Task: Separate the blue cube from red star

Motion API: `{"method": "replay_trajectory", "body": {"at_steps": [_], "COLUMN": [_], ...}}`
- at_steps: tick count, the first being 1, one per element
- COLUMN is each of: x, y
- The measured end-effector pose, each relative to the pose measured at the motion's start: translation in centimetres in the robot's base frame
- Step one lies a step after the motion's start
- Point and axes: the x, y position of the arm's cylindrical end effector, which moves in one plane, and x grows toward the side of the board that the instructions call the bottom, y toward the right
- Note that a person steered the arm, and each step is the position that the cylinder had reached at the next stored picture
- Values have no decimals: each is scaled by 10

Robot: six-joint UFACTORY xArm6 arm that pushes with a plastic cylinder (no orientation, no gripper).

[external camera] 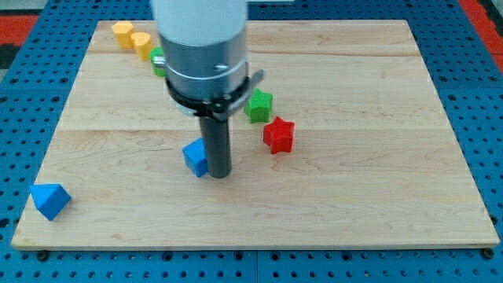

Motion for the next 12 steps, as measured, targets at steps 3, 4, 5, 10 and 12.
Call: {"method": "replay_trajectory", "body": {"at_steps": [3,4,5,10,12], "x": [-51,-48,-43,-2,4], "y": [-20,-23,-23,-8,-8]}}
